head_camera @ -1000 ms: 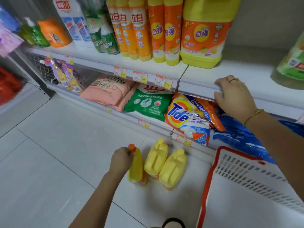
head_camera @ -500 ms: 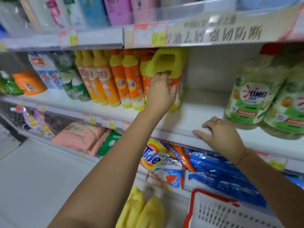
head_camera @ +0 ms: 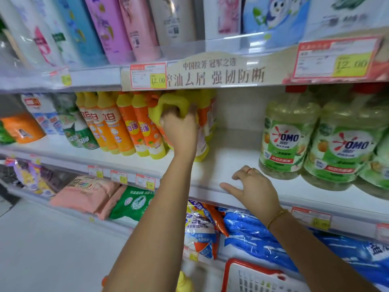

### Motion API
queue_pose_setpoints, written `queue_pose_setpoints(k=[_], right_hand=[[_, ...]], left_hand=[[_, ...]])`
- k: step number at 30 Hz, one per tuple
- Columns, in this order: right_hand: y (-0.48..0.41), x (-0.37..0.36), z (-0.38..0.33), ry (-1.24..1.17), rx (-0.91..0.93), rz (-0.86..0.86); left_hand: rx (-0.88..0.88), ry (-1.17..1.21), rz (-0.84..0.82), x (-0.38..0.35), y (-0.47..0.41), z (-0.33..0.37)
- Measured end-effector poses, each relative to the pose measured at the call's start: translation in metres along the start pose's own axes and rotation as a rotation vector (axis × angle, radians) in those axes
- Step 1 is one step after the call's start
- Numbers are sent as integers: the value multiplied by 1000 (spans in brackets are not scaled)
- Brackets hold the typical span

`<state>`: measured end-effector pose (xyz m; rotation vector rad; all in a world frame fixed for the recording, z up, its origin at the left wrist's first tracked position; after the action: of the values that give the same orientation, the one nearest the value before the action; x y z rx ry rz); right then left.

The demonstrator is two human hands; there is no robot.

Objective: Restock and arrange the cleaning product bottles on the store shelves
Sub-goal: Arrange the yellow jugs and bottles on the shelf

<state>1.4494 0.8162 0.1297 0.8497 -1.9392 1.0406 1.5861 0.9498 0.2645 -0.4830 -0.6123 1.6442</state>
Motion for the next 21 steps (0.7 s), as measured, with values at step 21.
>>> queue_pose_setpoints(k=[21], right_hand=[[69, 34, -86, -1970, -539, -770]], left_hand=[[624, 1096, -331, 147, 46, 58]])
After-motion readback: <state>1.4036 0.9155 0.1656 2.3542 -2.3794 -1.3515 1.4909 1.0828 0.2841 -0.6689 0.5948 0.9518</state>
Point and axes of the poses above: each hand's wrist, its own y-axis away from the middle knuckle, its own x-axis out of the back of the hand, z = x × y, the point moved 6 cm from there along -y, towards the middle knuckle, and after that the axes turned 6 degrees about -x, right-handed, at the moved point
